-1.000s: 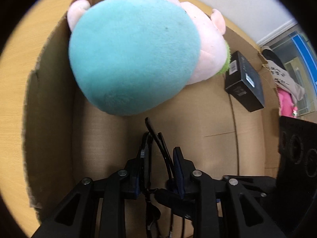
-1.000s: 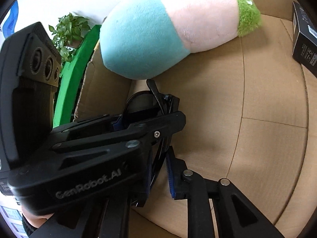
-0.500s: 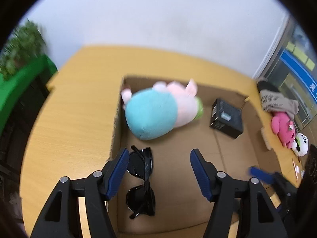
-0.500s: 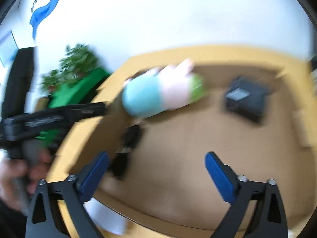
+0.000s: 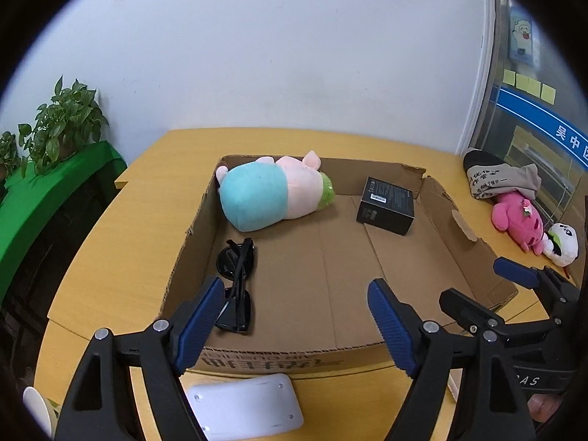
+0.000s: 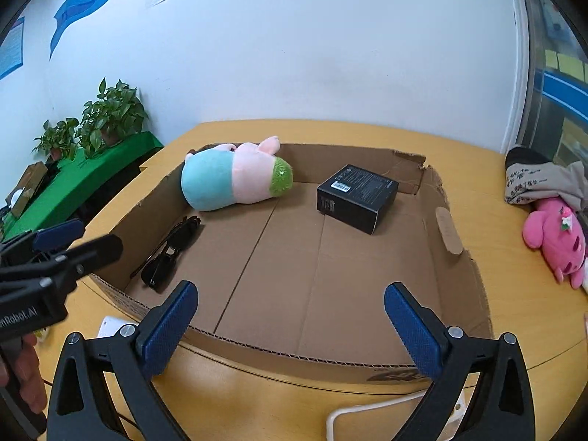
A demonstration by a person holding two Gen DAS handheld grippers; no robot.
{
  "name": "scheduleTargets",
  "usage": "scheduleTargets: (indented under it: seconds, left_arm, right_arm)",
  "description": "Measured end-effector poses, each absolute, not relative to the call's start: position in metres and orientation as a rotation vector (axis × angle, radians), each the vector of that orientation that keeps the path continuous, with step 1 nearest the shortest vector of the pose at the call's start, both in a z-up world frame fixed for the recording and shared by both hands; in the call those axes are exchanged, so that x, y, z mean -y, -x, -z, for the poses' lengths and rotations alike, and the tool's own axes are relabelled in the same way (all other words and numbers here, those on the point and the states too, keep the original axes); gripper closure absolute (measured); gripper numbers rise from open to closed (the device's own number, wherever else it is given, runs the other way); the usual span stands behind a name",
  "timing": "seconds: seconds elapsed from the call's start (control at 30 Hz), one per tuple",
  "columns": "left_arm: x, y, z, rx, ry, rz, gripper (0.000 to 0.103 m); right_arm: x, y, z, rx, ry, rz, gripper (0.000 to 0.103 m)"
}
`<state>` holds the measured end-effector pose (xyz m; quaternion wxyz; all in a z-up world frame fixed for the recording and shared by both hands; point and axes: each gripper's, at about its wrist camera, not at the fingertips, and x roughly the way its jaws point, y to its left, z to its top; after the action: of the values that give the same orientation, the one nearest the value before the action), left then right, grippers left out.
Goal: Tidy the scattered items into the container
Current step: 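Move both grippers back toward the white phone case on the table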
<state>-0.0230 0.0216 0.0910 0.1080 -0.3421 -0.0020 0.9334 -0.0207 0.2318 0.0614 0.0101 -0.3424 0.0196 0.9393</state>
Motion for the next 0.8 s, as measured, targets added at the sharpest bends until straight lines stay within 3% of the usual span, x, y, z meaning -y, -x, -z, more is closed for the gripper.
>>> scheduleTargets:
  seconds: [0.8]
  left_arm:
    - [-0.047, 0.009, -0.083, -0.015, 1.017, -2.714, 0.023]
  right_arm:
    - [-0.246, 0.002, -0.067, -0.092, 1.059, -2.907, 0.0]
